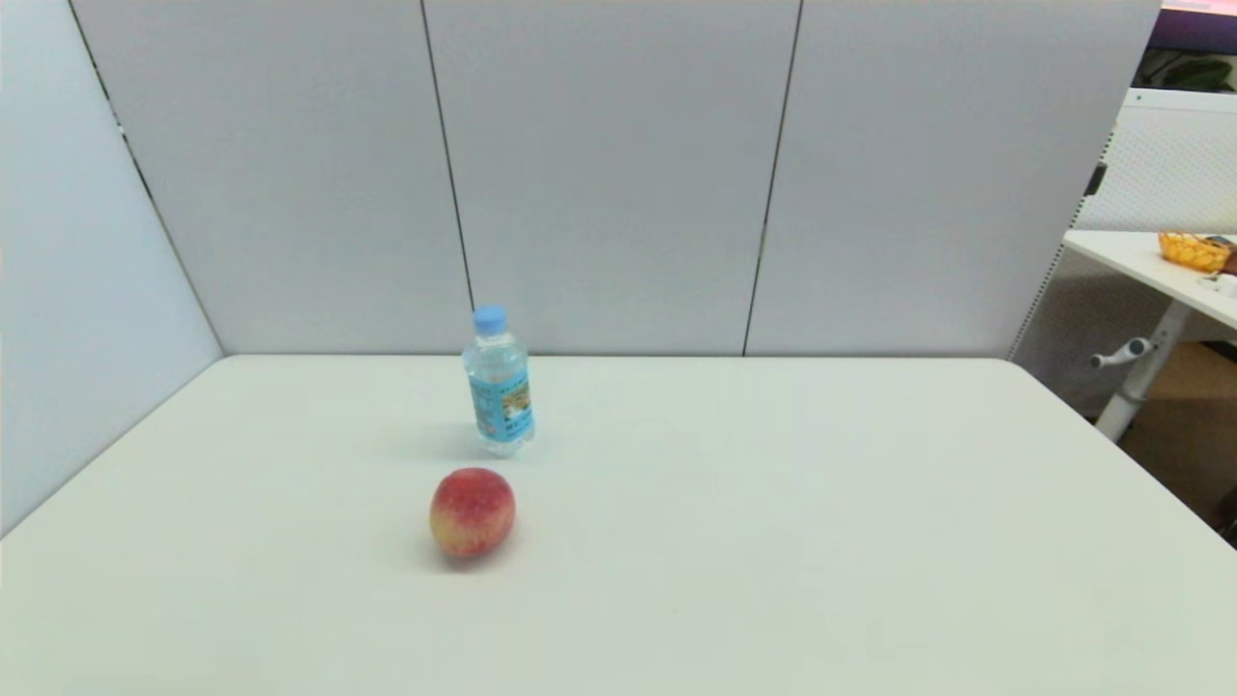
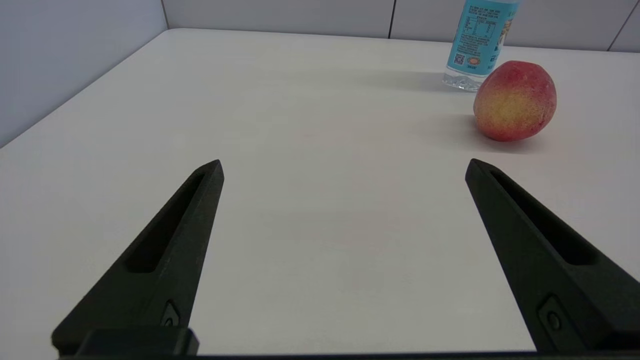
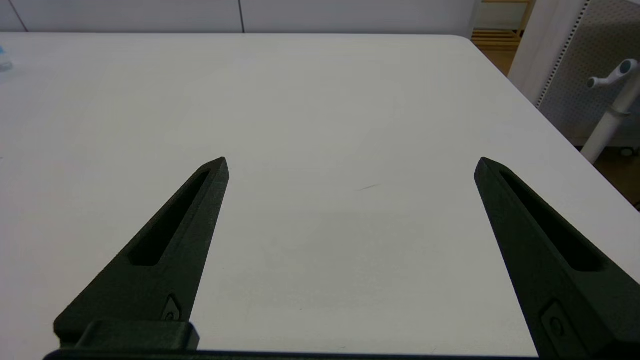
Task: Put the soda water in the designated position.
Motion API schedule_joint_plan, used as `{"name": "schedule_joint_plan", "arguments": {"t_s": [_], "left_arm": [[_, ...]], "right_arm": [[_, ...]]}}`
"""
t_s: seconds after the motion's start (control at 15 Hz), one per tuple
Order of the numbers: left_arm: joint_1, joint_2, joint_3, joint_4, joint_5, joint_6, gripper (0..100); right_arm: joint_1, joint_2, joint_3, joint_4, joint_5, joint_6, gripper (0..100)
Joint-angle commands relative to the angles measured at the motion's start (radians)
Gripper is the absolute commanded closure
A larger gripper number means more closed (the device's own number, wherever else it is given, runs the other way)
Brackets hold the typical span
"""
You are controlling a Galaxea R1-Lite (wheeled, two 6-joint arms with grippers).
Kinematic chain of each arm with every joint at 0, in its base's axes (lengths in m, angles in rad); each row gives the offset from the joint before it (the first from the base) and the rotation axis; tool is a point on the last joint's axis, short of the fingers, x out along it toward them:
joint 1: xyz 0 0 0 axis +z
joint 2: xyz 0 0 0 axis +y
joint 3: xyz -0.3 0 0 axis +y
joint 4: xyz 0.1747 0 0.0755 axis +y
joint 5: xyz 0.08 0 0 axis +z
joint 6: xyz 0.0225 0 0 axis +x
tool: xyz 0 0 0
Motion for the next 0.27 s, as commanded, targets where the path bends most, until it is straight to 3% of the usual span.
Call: {"name": "schedule_joint_plan", "arguments": {"t_s": [0.07,0.27], "left_arm": [[0.000,0.002,0.000,0.000,0.000,-0.001,0],[0.000,0.002,0.000,0.000,0.000,-0.001,0]], "right_arm": [[0.000,0.000,0.000,0.000,0.000,0.001,0],[0.000,0.000,0.000,0.000,0.000,-0.001,0]]}}
